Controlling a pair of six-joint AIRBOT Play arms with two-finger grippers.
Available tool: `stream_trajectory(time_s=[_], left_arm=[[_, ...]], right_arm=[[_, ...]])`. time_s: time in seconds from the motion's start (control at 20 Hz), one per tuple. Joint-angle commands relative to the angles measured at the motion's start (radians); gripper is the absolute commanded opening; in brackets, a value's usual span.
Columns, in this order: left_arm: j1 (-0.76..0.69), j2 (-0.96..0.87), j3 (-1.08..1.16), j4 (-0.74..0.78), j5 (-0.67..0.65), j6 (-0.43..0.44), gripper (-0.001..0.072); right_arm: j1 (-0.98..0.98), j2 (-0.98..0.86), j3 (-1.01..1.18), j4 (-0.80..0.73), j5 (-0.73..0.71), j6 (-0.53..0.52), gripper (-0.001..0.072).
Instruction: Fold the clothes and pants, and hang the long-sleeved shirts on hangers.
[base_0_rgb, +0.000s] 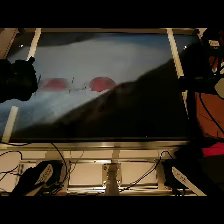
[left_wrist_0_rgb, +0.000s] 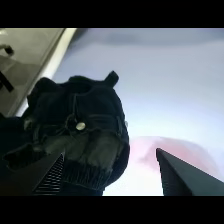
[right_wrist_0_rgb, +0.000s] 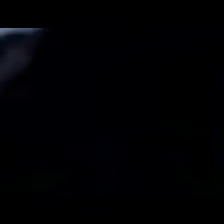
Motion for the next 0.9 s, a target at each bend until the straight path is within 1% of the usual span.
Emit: stream_trajectory(time_s=[0.0,0.05,0.1,0.15,0.2,0.25,0.3,0.35,0.4,0.45,0.5,0.55,0.6,0.65,0.7,0.75,0.85], left_arm=[[0.001,-0.111,0.0,-0.003,0.008,-0.012,0.0403],[0.001,-0.15,0.0,-0.003,0.01,-0.012,0.0261],[0.001,-0.192,0.0,-0.004,0.016,-0.018,0.0154],[0.001,-0.234,0.0,-0.004,0.034,-0.048,0.0134],[0.006,-0.272,0.001,-0.004,0.054,-0.096,0.0138],[0.016,-0.308,0.005,-0.003,0.068,-0.151,0.0219],[0.034,-0.348,0.014,-0.003,0.078,-0.205,0.0385],[0.058,-0.384,0.027,-0.004,0.076,-0.239,0.0454],[0.084,-0.418,0.044,-0.004,0.071,-0.243,0.0468],[0.108,-0.446,0.06,-0.005,0.071,-0.244,0.0531],[0.135,-0.474,0.08,-0.018,0.072,-0.244,0.0561],[0.163,-0.5,0.1,-0.055,0.072,-0.244,0.057],[0.189,-0.523,0.117,-0.103,0.075,-0.243,0.0609],[0.212,-0.544,0.127,-0.148,0.08,-0.243,0.0674],[0.234,-0.564,0.132,-0.193,0.08,-0.243,0.0713],[0.25,-0.581,0.132,-0.217,0.079,-0.243,0.0713],[0.268,-0.611,0.132,-0.219,0.08,-0.243,0.0713]], right_arm=[[0.0,0.001,0.0,0.0,0.0,0.0,0.0579],[0.0,0.001,0.0,0.0,0.0,0.0,0.0579],[0.0,0.001,0.0,0.0,0.0,0.0,0.0579],[0.0,0.001,0.0,0.0,0.0,0.0,0.058],[0.0,0.001,0.0,0.0,0.0,0.0,0.0579],[0.0,0.001,0.0,0.0,0.0,0.0,0.0579],[0.0,0.001,0.0,0.0,-0.001,0.0,0.0579],[0.0,0.001,0.0,0.0,-0.015,0.0,0.058],[0.0,0.001,0.0,0.0,-0.035,0.0,0.0579],[0.0,0.001,0.0,0.0,-0.055,0.0,0.0579],[0.0,0.001,0.0,0.0,-0.075,0.0,0.0579],[0.0,0.001,0.0,0.0,-0.097,0.0,0.0579],[0.0,0.001,0.0,0.0,-0.115,0.0,0.0579],[0.0,0.001,0.0,0.0,-0.138,0.0,0.0579],[0.0,0.001,0.0,0.0,-0.162,0.0,0.0579],[0.0,0.001,0.0,0.0,-0.182,0.0,0.0579],[0.0,0.001,0.0,0.0,-0.215,0.0,0.058]])
